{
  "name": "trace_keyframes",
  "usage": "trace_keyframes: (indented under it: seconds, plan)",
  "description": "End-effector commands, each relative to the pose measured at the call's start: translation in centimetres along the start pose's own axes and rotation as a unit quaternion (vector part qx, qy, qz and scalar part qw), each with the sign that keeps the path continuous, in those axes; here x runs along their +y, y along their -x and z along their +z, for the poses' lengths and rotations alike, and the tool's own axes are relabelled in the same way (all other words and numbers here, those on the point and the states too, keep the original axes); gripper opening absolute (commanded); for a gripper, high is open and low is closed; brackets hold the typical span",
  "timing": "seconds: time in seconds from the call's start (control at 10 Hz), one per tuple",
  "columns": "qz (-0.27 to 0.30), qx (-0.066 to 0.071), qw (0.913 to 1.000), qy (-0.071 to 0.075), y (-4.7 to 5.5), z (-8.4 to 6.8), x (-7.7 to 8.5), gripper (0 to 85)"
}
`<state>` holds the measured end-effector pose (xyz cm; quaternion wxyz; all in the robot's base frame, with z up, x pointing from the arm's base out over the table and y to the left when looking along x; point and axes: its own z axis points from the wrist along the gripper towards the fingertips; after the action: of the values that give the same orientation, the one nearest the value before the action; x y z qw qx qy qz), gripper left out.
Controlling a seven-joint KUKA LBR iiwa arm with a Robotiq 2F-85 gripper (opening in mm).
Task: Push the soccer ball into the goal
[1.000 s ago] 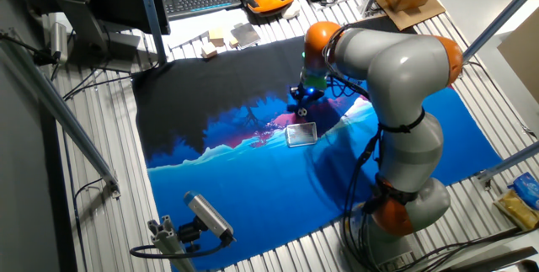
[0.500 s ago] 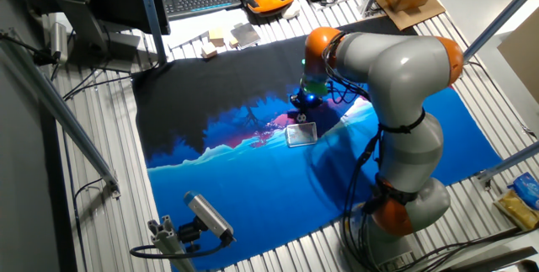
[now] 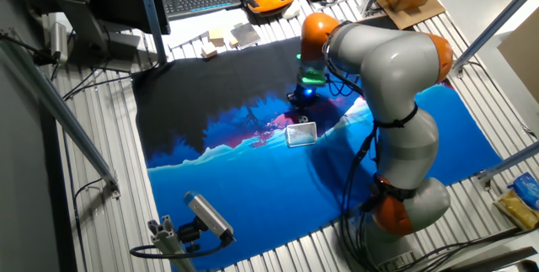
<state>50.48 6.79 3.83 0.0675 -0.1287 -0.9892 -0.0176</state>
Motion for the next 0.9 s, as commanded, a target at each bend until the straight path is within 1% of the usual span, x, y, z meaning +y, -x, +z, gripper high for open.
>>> trace_keyframes:
  seconds: [0.0,0.1,0.2,0.3,0.4,0.5,0.6,0.7,0.8]
  plan:
    - [0.002,-0.008,1.0000,-0.001,0.2,0.0,-0.1,17.0]
    - [0.003,-0.011,0.9999,0.000,0.8,-0.1,-0.3,17.0]
    - [0.002,-0.010,0.9999,0.002,1.1,0.0,-0.4,17.0]
    - [0.000,-0.004,1.0000,0.002,0.7,0.2,-0.4,17.0]
    - [-0.002,0.004,1.0000,0.006,0.1,0.4,-0.4,0.0]
    - [-0.002,0.004,1.0000,0.005,-0.8,0.6,-0.3,0.0]
    - [-0.017,0.008,0.9998,-0.005,-1.3,0.6,-0.1,0.0]
    - [-0.027,0.015,0.9994,-0.017,-1.5,0.3,0.2,0.0]
    - [-0.032,0.029,0.9987,-0.025,-1.5,0.2,0.3,0.0]
